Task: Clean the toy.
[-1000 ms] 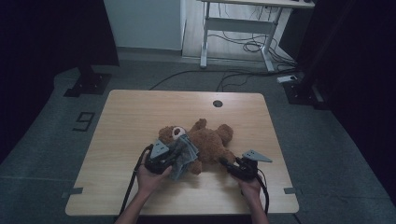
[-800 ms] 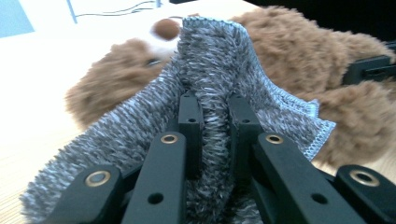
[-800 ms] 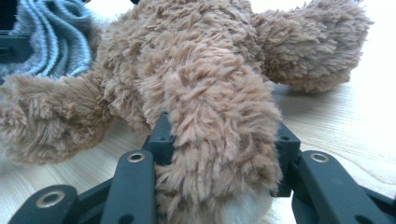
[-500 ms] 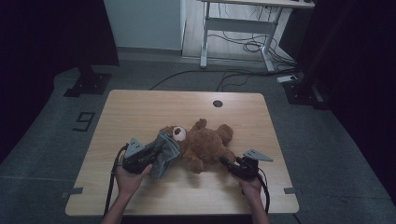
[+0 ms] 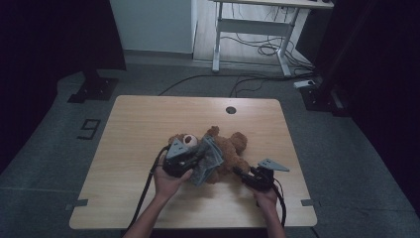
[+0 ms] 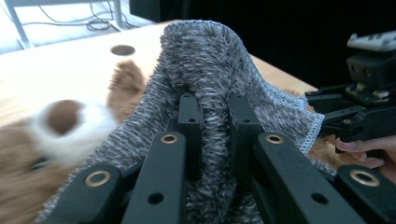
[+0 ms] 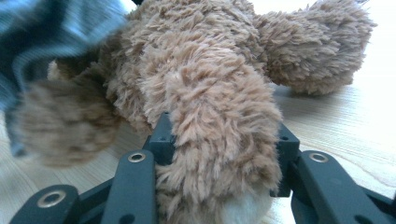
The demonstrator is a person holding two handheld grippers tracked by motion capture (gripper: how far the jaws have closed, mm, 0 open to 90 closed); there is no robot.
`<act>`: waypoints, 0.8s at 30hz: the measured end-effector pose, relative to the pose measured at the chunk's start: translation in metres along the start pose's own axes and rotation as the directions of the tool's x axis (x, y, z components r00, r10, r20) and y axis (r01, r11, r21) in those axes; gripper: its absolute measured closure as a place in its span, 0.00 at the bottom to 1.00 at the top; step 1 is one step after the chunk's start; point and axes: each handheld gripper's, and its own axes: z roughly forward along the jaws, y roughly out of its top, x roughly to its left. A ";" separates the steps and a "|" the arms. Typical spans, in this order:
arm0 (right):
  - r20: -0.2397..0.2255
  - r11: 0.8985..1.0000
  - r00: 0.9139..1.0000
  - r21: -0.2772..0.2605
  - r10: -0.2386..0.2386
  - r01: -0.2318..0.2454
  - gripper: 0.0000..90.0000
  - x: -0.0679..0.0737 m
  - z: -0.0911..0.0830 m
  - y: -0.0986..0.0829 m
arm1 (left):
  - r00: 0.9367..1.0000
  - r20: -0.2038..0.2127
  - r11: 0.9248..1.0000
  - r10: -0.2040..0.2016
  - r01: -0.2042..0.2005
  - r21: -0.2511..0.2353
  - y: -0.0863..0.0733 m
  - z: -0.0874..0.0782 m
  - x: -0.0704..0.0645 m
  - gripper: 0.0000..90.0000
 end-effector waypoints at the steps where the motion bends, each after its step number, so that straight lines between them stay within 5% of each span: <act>1: 0.000 1.000 1.000 0.001 -0.001 0.001 0.63 0.000 0.000 0.000 | 1.000 -0.011 1.000 0.011 -0.011 0.018 -0.002 0.008 -0.003 0.87; 6: 0.003 1.000 1.000 0.003 -0.007 0.007 0.63 0.000 0.000 0.000 | 0.996 -0.079 0.997 0.040 -0.034 0.073 -0.016 0.017 0.000 0.87; 7: 0.003 1.000 1.000 0.000 -0.011 0.011 0.63 0.000 0.000 0.000 | 0.993 -0.110 0.996 0.034 -0.025 0.085 -0.020 0.013 0.005 0.87; 16: -0.005 1.000 1.000 0.001 -0.011 0.011 0.63 -0.001 0.000 -0.001 | 0.986 -0.166 0.997 0.031 -0.019 0.075 -0.030 -0.023 0.024 0.87; 24: -0.028 1.000 1.000 -0.001 0.004 -0.004 0.63 -0.004 0.000 -0.002 | 0.980 -0.192 0.996 -0.055 0.068 0.061 -0.046 -0.048 0.054 0.87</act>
